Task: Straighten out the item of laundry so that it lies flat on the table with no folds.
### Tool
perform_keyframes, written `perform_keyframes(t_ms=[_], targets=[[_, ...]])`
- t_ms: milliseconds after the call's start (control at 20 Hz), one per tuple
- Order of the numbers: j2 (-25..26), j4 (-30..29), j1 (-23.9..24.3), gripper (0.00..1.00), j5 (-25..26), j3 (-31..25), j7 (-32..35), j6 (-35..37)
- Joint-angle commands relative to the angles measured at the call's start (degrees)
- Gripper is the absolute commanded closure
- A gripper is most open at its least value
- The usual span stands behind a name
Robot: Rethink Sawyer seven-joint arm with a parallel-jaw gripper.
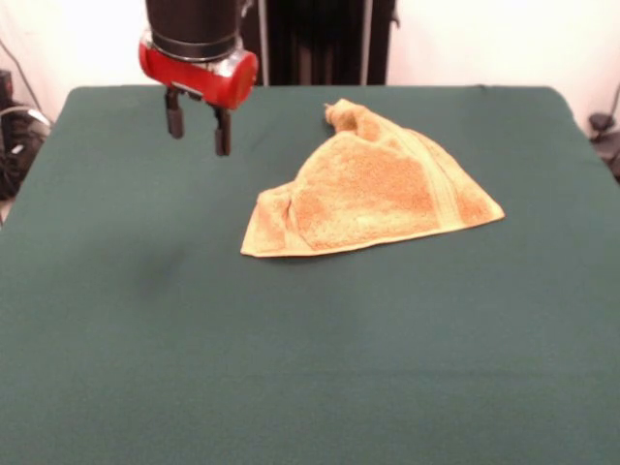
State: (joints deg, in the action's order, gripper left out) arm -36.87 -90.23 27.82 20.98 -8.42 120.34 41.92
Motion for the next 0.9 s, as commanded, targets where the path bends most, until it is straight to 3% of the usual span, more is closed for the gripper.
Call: perform_keyframes(t_ms=[50,900], targets=[[1.39,-0.51,-1.00,0.00,-1.81,-8.05,-7.56,5.05],[3.13,0.31,-1.05,0.00,-1.86,-10.80,-4.28,1.34]])
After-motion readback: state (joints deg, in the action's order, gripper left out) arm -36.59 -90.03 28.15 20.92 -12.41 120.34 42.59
